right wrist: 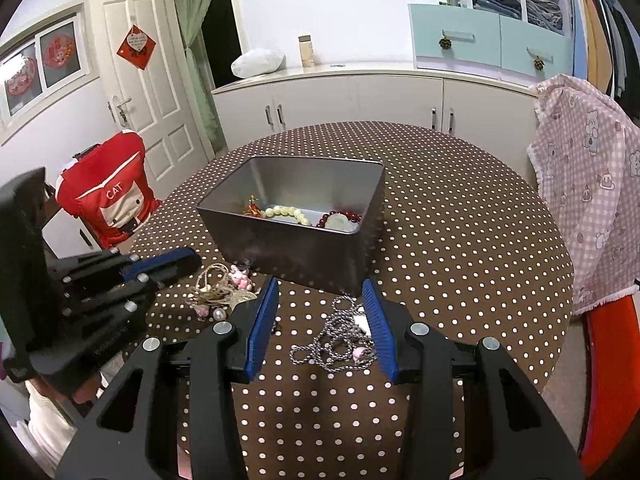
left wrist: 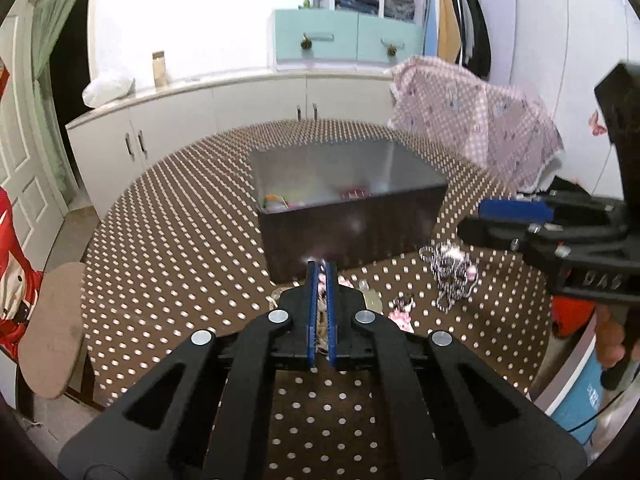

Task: Organize jewelry
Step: 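Lower the left gripper onto the beige string charm bundle and close it, then lift the string bundle with the left gripper while the right gripper grasps a small white charm, then carry both charms over the grey box and open both grippers inside it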

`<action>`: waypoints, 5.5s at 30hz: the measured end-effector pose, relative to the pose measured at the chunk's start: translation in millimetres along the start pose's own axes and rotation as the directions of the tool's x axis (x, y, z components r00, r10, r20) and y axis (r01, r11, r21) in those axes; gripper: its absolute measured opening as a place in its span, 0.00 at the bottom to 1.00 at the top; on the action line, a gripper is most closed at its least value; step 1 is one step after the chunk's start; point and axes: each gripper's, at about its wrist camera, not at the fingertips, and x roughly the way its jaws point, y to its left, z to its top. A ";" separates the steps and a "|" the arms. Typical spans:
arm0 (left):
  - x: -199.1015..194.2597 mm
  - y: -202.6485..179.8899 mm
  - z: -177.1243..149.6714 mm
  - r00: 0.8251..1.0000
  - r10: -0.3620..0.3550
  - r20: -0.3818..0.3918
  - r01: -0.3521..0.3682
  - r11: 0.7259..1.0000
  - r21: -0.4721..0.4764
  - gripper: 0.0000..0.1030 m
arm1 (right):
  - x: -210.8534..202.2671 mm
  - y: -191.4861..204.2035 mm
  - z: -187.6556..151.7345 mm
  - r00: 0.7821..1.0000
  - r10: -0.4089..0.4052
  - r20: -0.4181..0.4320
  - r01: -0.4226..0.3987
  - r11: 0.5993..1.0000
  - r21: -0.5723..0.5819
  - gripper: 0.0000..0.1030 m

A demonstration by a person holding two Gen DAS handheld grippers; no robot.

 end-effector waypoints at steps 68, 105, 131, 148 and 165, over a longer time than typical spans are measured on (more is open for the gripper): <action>-26.4 53.5 -24.2 0.996 -0.082 0.035 0.087 0.985 -0.152 0.07 | 32.6 62.8 -12.6 0.989 0.114 -0.099 -0.125 0.985 -0.117 0.40; -41.7 52.9 20.5 0.980 -0.106 0.167 0.128 0.984 -0.127 0.08 | 9.9 44.5 21.5 0.998 0.066 0.013 -0.064 0.988 -0.140 0.11; 20.9 36.7 -30.9 0.994 -0.005 -0.106 0.006 1.000 0.008 0.18 | 14.9 38.2 7.6 0.997 0.073 -0.015 -0.074 0.992 -0.103 0.11; -19.7 27.6 11.5 0.997 0.007 0.079 -0.008 1.000 0.009 0.18 | 0.9 22.7 22.1 0.998 0.045 0.041 -0.042 0.995 -0.089 0.11; 20.0 10.8 60.7 0.994 -0.066 0.090 0.068 0.998 -0.014 0.19 | 16.1 -3.2 47.3 0.998 0.004 0.058 -0.001 0.999 -0.040 0.11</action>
